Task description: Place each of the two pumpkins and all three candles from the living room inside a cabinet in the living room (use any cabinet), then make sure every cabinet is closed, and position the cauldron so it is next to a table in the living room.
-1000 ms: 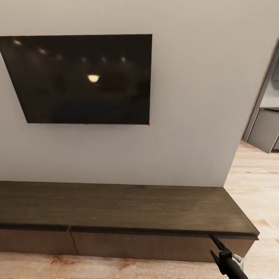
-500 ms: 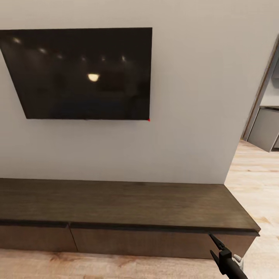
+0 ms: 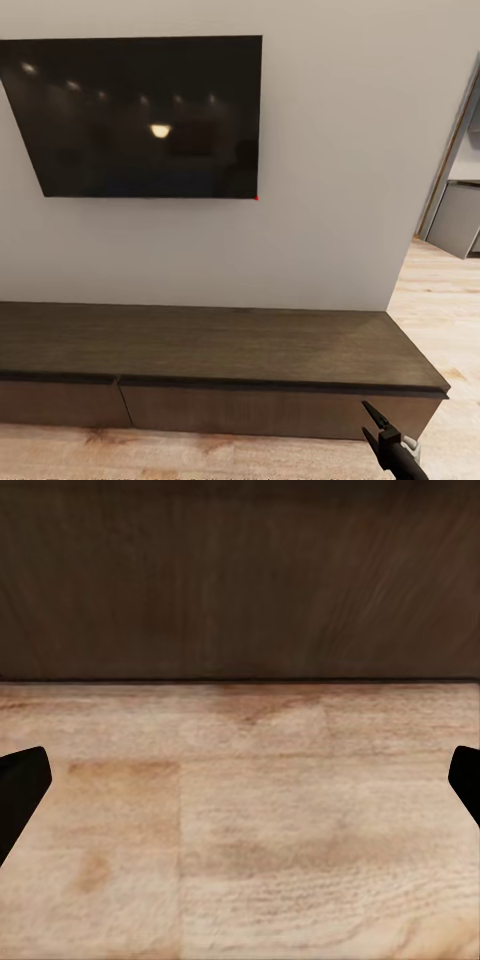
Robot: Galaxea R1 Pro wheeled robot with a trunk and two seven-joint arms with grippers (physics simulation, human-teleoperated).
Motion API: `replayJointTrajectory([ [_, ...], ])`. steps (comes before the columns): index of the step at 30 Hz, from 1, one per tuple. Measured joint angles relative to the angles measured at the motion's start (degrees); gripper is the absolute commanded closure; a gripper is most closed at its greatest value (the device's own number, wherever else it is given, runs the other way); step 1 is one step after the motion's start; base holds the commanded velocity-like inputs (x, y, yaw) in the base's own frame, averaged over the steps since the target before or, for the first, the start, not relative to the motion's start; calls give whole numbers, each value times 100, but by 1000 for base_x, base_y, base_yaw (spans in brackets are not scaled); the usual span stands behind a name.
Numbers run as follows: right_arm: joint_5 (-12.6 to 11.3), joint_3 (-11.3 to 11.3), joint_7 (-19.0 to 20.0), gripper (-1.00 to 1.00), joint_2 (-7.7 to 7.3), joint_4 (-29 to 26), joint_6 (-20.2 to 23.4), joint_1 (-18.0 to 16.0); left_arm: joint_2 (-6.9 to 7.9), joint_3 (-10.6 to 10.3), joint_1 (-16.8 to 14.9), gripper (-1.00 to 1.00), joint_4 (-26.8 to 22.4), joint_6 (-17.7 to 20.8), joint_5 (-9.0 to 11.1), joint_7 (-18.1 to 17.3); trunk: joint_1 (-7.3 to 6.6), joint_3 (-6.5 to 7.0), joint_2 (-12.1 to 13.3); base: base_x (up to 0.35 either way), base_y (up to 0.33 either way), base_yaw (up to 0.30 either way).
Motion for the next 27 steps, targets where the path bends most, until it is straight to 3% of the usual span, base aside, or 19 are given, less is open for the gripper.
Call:
replayJointTrajectory([
  [3,11,-33,424,-100,-13,1,15,2,0,0,0,-100,22,0,3,0,66,-54,-120,0,0,0],
  [7,26,-51,708,-100,-17,2,22,-1,0,0,0,-100,38,0,6,3,154,-126,-281,0,0,0],
  [10,30,-54,767,-100,-20,2,23,4,0,0,0,-100,38,0,6,4,220,-180,-401,0,0,0],
  [27,21,-64,808,-100,-71,9,16,7,0,0,0,-100,37,0,14,-10,220,-180,-402,0,0,0],
])
